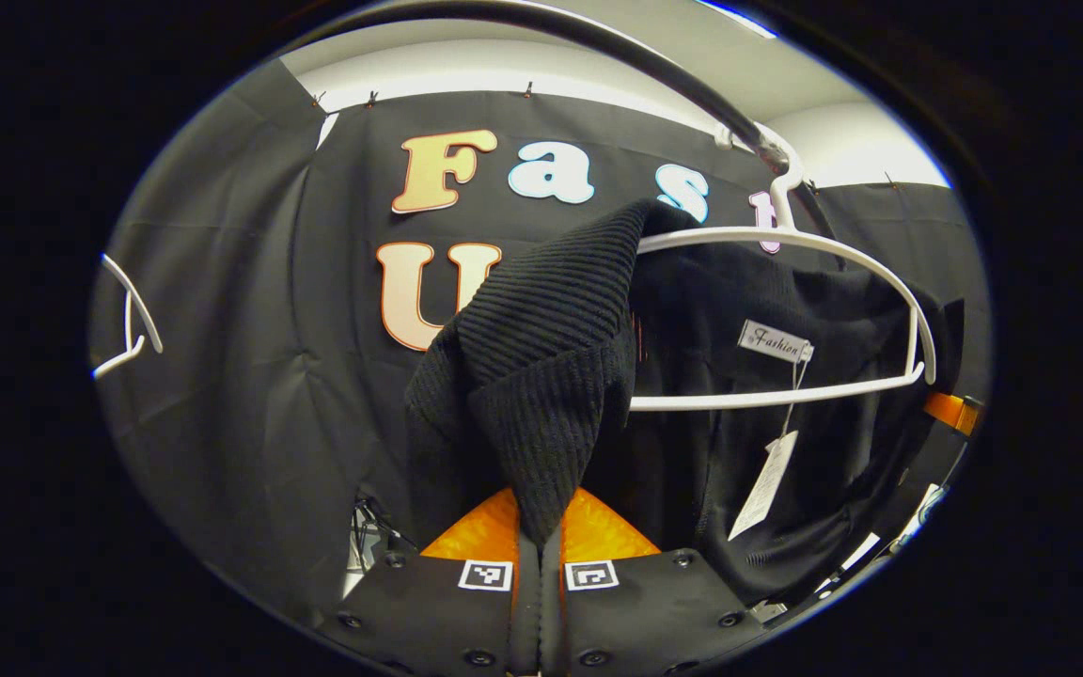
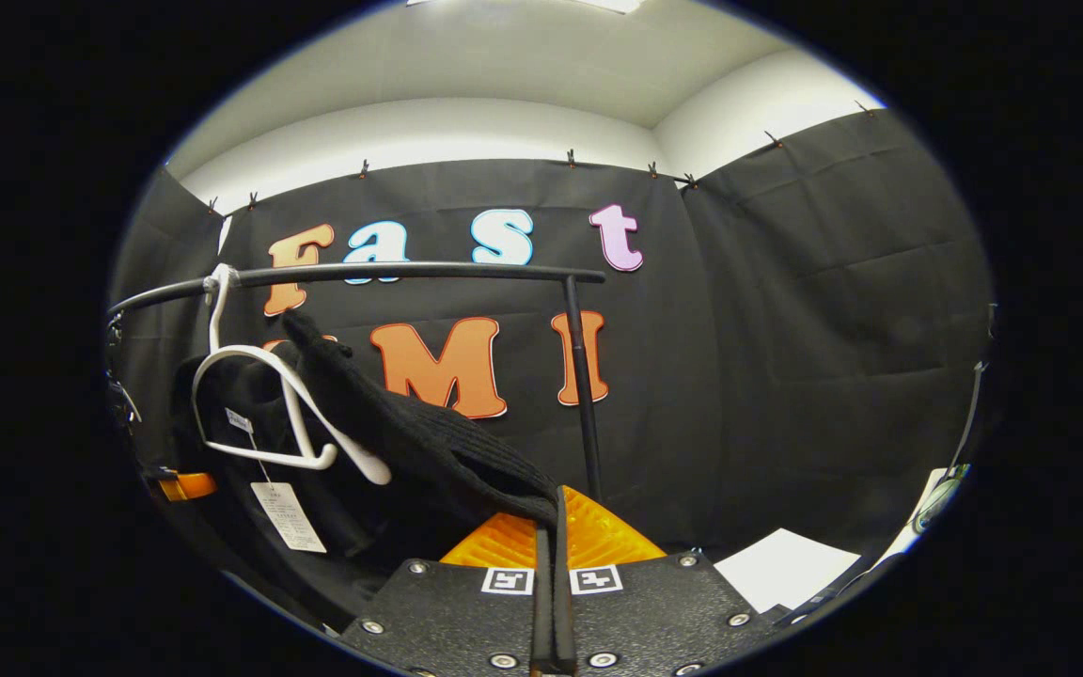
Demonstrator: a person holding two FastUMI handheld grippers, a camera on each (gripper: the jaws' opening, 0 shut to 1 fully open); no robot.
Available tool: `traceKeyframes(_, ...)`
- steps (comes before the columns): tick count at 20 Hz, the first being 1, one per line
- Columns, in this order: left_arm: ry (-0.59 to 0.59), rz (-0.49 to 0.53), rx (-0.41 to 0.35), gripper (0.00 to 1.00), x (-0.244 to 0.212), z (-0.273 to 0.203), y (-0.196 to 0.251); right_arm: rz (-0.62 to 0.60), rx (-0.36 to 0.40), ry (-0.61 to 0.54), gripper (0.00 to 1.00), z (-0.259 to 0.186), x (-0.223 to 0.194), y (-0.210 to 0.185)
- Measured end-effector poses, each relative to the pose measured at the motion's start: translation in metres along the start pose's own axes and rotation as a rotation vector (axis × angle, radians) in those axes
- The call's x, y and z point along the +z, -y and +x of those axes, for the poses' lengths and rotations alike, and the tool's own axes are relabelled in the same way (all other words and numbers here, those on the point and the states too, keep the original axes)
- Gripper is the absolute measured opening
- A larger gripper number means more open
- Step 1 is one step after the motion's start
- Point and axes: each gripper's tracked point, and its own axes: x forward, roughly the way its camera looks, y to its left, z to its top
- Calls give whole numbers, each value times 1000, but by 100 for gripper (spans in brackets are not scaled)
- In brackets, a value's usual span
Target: Grasp the clothes on the hanger with both hands and then place them into the laundry hamper below.
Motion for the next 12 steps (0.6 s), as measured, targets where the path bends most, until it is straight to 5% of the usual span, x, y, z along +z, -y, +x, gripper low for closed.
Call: traceKeyframes(12,45,-9,20,7,30,-11,-20,166,12,-156,0,38,-86,21)
